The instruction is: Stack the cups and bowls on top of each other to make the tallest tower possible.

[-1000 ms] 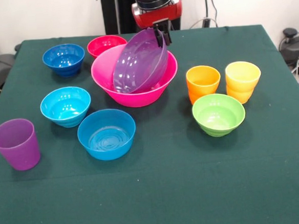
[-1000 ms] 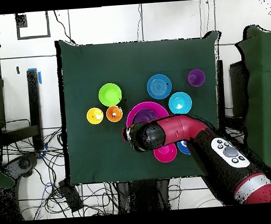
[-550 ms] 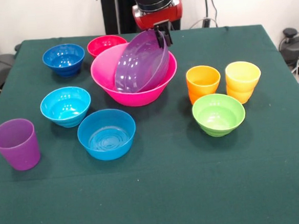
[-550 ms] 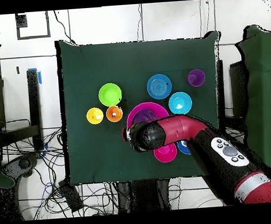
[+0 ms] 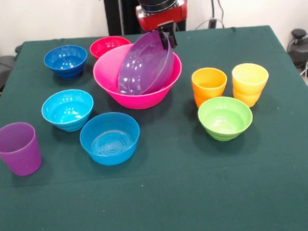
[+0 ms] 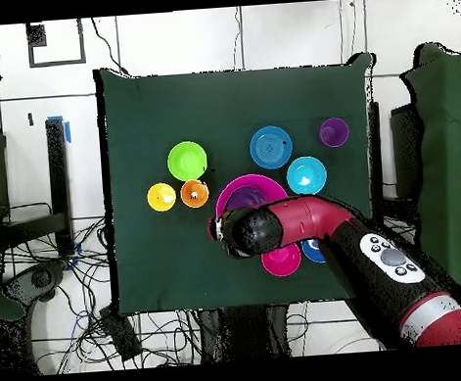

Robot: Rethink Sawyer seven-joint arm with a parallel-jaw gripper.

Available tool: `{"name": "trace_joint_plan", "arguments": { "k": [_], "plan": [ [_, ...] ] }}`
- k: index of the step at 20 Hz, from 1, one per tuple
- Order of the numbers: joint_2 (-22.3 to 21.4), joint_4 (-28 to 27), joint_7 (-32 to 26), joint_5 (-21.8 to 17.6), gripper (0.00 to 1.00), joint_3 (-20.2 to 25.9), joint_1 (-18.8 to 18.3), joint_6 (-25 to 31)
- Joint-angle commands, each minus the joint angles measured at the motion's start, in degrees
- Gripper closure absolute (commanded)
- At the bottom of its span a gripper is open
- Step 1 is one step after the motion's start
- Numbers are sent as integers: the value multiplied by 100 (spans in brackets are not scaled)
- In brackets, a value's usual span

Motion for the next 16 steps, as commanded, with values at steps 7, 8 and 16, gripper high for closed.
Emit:
{"name": "trace_joint_plan", "arguments": {
  "k": [7,8,16],
  "plan": [
    [56,-370,-617,-439,100,177,12,-63],
    [40,-361,-620,-431,100,185,4,-51],
    [-656,-95,-907,-32,100,526,-315,565]
  ]
}}
